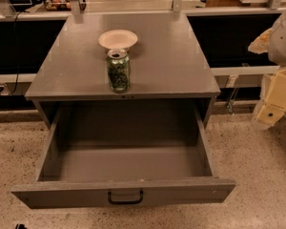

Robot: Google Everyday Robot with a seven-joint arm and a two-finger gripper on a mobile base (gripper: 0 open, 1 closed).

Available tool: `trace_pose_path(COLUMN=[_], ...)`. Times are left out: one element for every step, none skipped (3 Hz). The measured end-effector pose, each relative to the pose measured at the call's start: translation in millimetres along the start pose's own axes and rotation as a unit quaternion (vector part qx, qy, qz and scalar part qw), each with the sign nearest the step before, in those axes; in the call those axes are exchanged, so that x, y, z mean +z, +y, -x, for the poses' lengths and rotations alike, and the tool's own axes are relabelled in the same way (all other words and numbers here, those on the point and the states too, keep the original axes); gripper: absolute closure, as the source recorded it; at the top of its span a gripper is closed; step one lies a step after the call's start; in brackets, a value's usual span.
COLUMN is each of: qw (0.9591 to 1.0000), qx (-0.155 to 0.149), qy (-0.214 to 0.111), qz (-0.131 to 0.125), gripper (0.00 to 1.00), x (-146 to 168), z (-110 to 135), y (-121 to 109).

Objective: Place green can into top drawer

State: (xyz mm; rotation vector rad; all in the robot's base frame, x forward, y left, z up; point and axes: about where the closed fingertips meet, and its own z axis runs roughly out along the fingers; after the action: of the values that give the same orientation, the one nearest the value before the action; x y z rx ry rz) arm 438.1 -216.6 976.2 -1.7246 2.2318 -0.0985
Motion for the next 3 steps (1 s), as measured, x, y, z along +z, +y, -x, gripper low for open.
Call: trace_pose_path(qw=[1.0000,0.9986,0.9870], qx=[0.000,-0.023,-0.066], qy=[0.000,-0.047,-0.146], qz=[0.000,-0.004,-0.004], gripper=[0.00,0.00,0.00], x=[0.1,13.0,39.4], z=[0.3,34.2,111.6], y=[-0.2,-21.9,-49.0])
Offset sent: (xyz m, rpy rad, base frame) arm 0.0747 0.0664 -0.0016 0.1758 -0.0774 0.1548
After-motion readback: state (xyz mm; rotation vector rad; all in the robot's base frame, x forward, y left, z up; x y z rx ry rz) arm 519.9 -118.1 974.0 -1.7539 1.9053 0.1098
